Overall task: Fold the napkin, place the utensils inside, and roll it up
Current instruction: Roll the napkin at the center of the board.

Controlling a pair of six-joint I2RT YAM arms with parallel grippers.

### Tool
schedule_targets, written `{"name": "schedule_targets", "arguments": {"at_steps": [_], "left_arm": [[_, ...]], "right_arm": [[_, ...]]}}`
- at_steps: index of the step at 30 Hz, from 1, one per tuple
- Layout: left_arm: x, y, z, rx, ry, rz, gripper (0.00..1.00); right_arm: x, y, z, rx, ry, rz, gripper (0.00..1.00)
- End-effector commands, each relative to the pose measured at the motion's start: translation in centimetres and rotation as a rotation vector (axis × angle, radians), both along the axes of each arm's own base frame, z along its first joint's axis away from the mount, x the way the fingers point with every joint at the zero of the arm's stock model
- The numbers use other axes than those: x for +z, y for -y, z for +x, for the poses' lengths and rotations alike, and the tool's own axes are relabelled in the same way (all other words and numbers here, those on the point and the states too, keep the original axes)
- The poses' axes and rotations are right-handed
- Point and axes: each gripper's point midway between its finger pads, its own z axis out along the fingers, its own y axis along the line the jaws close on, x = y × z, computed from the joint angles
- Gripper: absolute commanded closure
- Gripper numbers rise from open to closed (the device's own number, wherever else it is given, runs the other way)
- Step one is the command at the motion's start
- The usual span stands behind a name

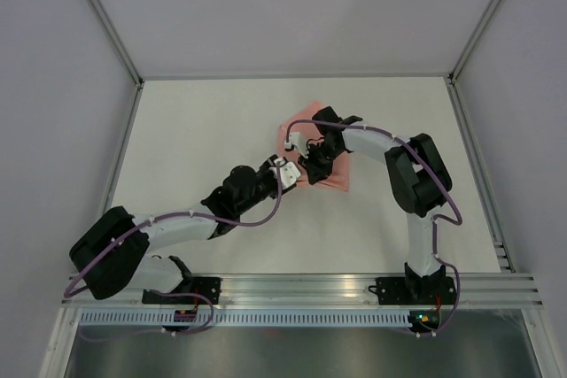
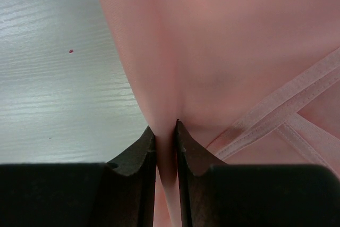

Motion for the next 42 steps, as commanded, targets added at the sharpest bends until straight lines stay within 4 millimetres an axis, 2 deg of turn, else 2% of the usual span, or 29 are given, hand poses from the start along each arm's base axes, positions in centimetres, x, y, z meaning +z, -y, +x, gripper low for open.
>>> {"name": "schedule_targets", "arguments": {"at_steps": [1, 2, 7, 15, 26, 35, 42], "left_arm": [[-1.0, 1.9, 0.2, -0.077, 0.048, 0.124, 0.46], [-2.0, 2.2, 0.2, -0.087, 0.038, 0.153, 0.45], [-3.5, 3.6, 0.4, -0.127, 0.037, 0.204, 0.39], [-6.6, 5.4, 0.6, -0.218, 0.026, 0.346, 0.36], [-10.4, 5.3, 0.8, -0.282, 0.045, 0.521, 0.34], [-10.9, 5.5, 2.5, -0.254, 0.145, 0.563, 0.31], [-12.5, 5.5, 2.9, -0.266, 0.161, 0.625, 0.32]], "right_arm": [[-5.6, 3.5, -3.9, 0.030, -0.172, -0.169, 0.90], [-5.7, 3.6, -4.0, 0.032, -0.178, -0.173, 0.89], [-5.9, 3.5, -3.9, 0.028, -0.194, -0.175, 0.90], [-5.9, 3.6, -3.8, 0.028, -0.215, -0.177, 0.91], [-6.1, 3.5, -3.8, 0.032, -0.244, -0.184, 0.91], [-6.3, 3.6, -3.7, 0.029, -0.254, -0.188, 0.91], [-6.2, 3.6, -3.7, 0.031, -0.264, -0.186, 0.91]]}}
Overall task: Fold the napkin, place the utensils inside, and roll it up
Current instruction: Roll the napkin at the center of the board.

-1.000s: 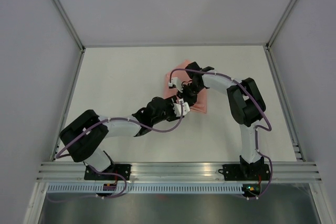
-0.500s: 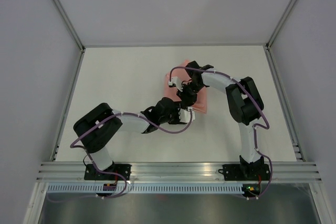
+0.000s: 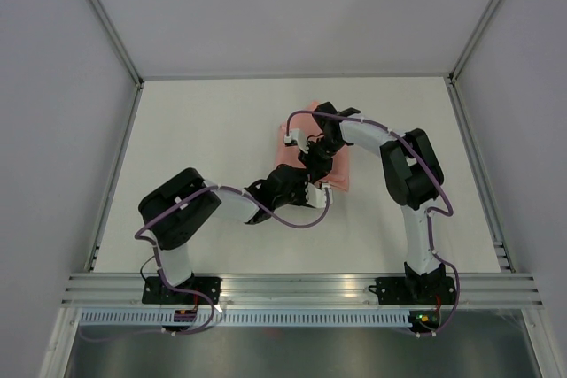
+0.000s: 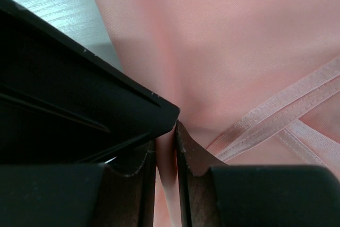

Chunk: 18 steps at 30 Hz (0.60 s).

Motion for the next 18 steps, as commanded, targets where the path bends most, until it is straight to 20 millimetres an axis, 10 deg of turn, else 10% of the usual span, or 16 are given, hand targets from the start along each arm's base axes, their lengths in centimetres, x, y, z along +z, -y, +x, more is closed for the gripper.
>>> {"name": "schedule_targets", "arguments": {"at_steps": [1, 18], "left_arm": [[-0.9, 0.3, 0.3, -0.046, 0.032, 0.071, 0.32], [-3.5, -1.0, 0.1, -0.067, -0.046, 0.195, 0.51]], "right_arm": [[-6.2, 3.6, -3.8, 0.041, -0.149, -0.184, 0.91], [-6.2, 3.6, -3.7, 0.043, -0.168, -0.178, 0.91]]}}
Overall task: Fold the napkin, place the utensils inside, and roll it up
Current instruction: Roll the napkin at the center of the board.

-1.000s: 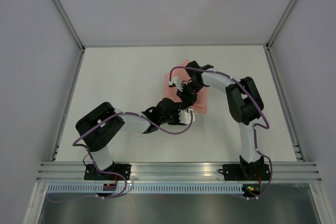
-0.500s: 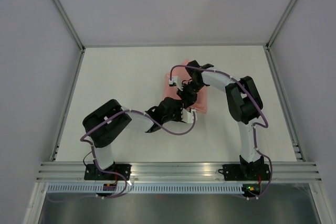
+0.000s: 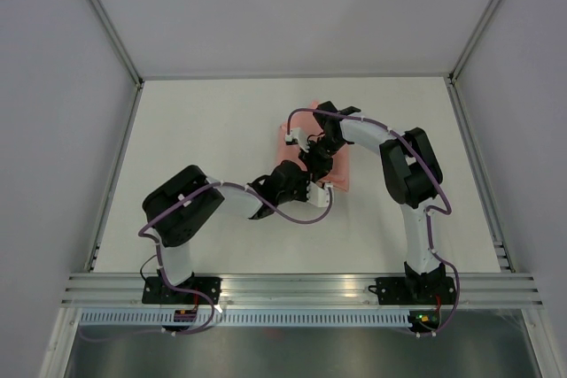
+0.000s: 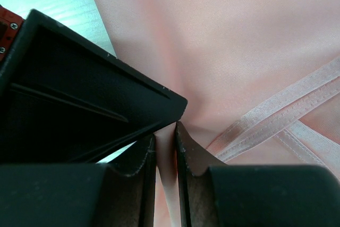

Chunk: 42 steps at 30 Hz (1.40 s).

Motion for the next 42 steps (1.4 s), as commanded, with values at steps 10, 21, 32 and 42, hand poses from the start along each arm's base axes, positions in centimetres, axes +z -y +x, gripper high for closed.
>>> {"name": "schedule_targets", "arguments": {"at_steps": [10, 21, 32, 42], "left_arm": [[-3.5, -0.7, -1.2, -0.051, -0.117, 0.143, 0.76], [-3.7, -0.4, -2.1, -0.030, -0.219, 0.141, 0.98], [-2.8, 0.4, -2.5, 0.002, -0.286, 0.077, 0.98], [-2.1, 0.7, -3.1, 0.030, -0.323, 0.025, 0.98]], "right_arm": [[-6.3, 3.9, -3.8, 0.054, -0.148, -0.194, 0.92], [-5.9, 3.8, -3.7, 0.039, -0.145, -0.176, 0.91], [-3.1, 3.4, -3.3, -0.004, -0.121, -0.120, 0.56], [-0.7, 4.2, -1.9, -0.093, -0.070, -0.082, 0.44]]}}
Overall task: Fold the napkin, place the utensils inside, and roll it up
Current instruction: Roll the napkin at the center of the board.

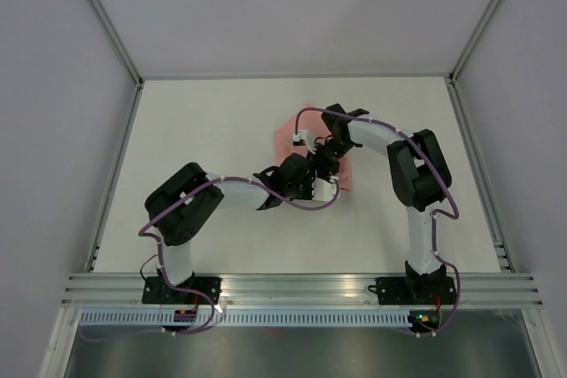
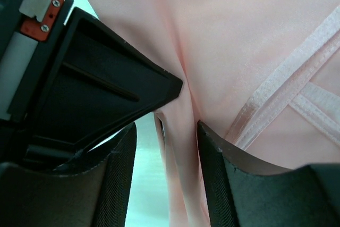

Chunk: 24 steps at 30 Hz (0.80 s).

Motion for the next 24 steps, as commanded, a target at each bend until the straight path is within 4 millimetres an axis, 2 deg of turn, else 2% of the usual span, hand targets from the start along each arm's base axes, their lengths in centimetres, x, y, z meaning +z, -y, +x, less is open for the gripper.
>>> {"name": "schedule_targets", "arguments": {"at_steps": [1, 9, 17, 24], "left_arm": [[-0.9, -0.2, -1.6, 0.019, -0.103, -0.009, 0.98], [-0.7, -0.4, -2.3, 0.032, -0.118, -0.035, 0.98], [-0.3, -0.4, -2.7, 0.056, -0.132, -0.067, 0.98], [0.0, -0.3, -3.0, 0.061, -0.138, -0.096, 0.98]], "right_arm": [[-1.4, 2.9, -0.4, -0.051, -0.018, -0.101, 0.43], [0.8, 4.3, 2.0, -0.169, 0.036, -0.011, 0.40], [4.7, 5.9, 4.2, -0.285, 0.093, 0.150, 0.39], [7.6, 8.2, 5.1, -0.359, 0.154, 0.294, 0.47]]}}
